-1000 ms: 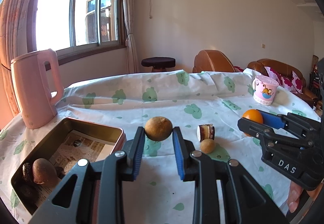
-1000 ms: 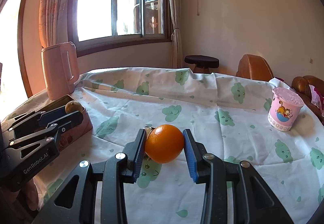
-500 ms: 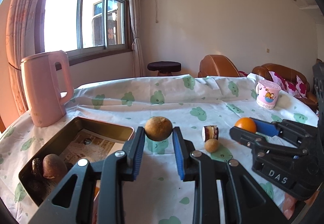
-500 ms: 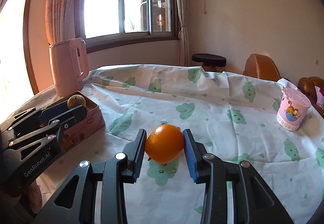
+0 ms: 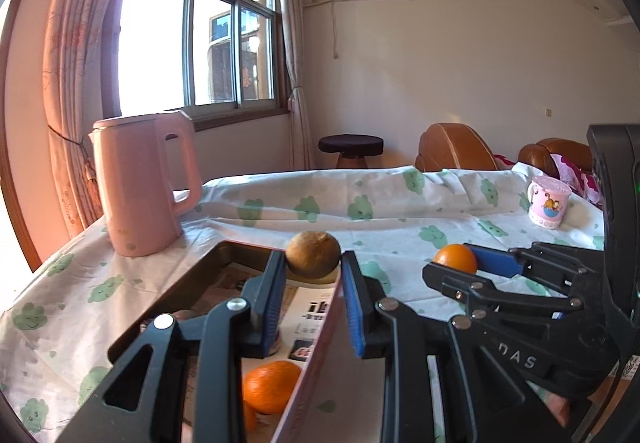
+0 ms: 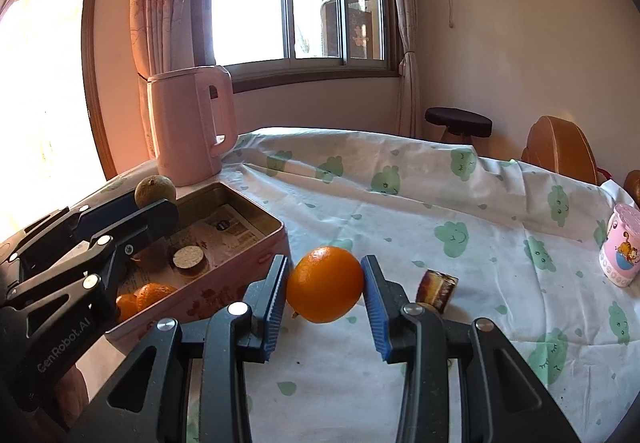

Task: Organize fruits
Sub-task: 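Carry the orange in the right tool while the left tool carries the brown fruit over the tin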

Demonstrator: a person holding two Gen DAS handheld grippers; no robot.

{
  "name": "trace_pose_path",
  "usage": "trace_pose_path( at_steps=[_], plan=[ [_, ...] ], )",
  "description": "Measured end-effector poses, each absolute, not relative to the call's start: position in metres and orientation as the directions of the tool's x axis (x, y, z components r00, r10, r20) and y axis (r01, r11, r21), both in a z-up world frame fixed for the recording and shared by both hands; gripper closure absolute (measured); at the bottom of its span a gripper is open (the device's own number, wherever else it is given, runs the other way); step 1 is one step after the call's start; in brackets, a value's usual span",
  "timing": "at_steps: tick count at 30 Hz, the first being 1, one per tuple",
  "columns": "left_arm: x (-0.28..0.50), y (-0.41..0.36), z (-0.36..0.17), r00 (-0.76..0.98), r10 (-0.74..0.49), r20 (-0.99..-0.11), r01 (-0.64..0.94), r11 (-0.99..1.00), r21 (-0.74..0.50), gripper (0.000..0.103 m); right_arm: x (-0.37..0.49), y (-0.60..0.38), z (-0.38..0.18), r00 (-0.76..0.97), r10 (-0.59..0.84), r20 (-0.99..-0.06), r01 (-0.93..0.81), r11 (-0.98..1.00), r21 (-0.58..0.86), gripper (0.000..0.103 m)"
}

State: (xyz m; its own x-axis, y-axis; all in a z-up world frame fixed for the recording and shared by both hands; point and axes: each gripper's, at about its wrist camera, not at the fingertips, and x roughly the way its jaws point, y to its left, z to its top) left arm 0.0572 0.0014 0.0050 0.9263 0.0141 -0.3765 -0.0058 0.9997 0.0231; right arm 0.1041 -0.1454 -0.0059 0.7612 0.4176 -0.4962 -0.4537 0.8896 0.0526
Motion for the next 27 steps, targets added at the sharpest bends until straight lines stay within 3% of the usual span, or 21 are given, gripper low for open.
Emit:
trace_pose_path(
  at_steps=[27],
  plan=[
    [0.042,0.115,-0.018,0.873,0.143,-0.466,-0.191,0.98,-0.059,0.074,0.093,-0.042,0.003,0.685,0.517,-0.513,-0.607,0.794,-0.011,0.064]
  ],
)
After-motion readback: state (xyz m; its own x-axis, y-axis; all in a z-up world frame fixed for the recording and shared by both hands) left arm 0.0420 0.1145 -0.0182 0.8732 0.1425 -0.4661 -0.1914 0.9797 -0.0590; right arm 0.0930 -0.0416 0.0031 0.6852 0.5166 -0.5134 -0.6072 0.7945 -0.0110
